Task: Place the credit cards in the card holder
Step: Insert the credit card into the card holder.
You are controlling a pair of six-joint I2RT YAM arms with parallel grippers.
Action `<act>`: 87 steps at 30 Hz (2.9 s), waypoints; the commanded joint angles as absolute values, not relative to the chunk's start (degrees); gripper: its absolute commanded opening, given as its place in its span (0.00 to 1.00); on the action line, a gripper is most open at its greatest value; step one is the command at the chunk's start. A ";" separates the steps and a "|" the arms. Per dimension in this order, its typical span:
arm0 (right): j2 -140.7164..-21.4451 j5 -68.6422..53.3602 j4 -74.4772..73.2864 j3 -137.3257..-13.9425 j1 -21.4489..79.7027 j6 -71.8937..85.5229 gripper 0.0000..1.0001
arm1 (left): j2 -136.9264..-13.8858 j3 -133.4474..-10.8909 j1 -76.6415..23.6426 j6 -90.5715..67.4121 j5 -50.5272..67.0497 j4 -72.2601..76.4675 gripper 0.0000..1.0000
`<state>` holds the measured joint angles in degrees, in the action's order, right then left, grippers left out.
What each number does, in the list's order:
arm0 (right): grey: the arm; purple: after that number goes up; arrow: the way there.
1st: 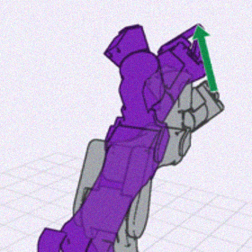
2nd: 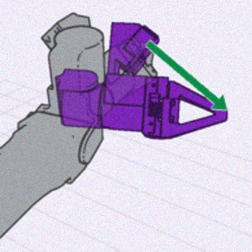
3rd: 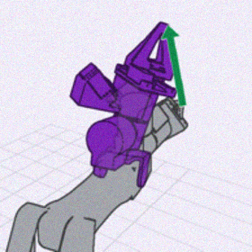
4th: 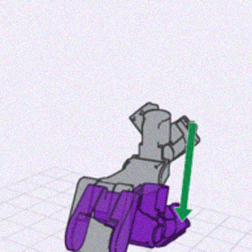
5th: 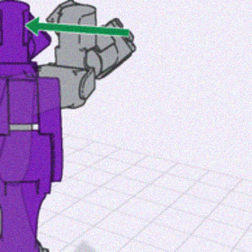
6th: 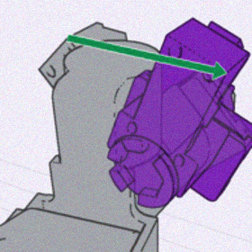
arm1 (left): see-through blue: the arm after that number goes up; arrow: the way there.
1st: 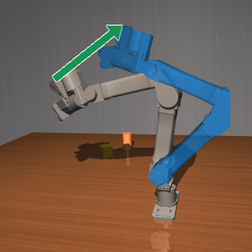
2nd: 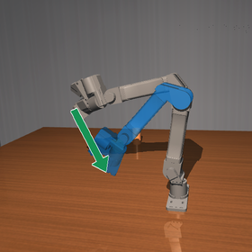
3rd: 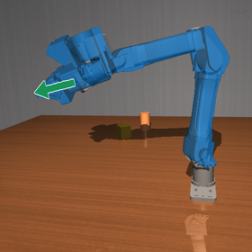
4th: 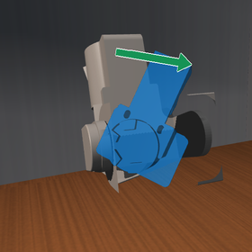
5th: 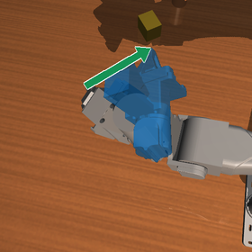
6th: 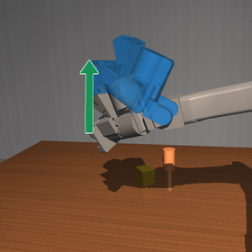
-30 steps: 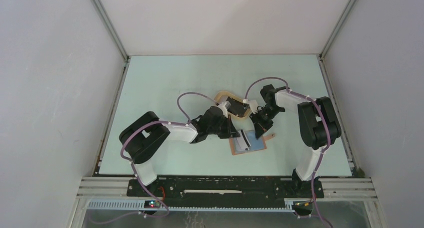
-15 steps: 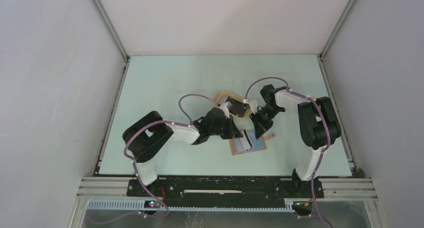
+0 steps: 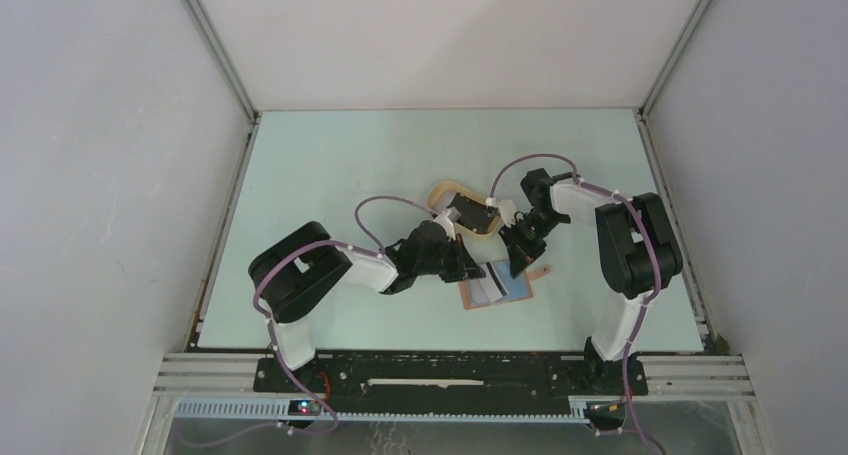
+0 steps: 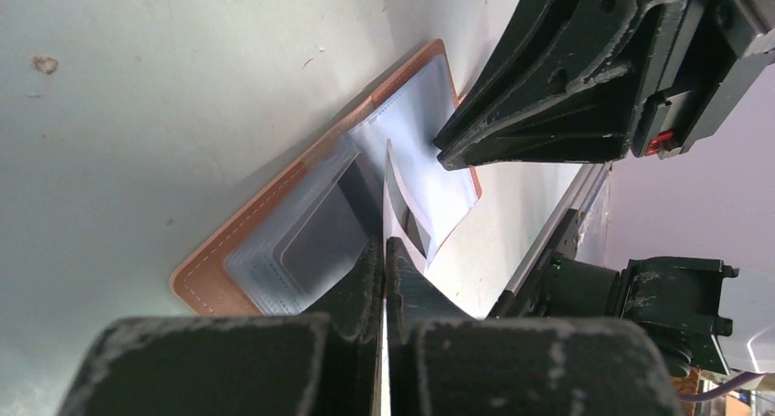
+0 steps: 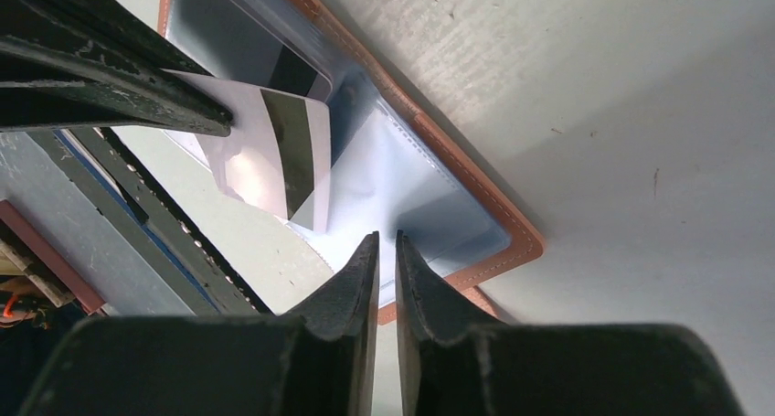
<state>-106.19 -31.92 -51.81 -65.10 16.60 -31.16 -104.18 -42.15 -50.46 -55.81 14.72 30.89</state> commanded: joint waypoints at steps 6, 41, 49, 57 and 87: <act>-100.31 -37.57 -52.27 -66.20 16.00 -33.57 0.27 | -106.40 -42.49 -50.68 -56.66 14.62 28.38 0.00; -97.29 -42.79 -41.91 -62.26 18.91 -25.10 0.05 | -110.67 -46.40 -48.30 -58.96 18.27 14.95 0.07; -96.48 -41.04 -41.36 -62.30 18.81 -24.35 0.03 | -112.52 -49.85 -48.07 -58.11 19.31 9.01 0.09; -93.53 -41.56 -40.43 -61.64 18.42 -24.01 0.03 | -114.01 -52.05 -48.06 -57.66 19.42 6.50 0.13; -64.64 -44.34 -33.04 -43.41 30.21 -58.47 0.08 | -114.50 -51.04 -47.56 -56.21 21.31 11.82 0.25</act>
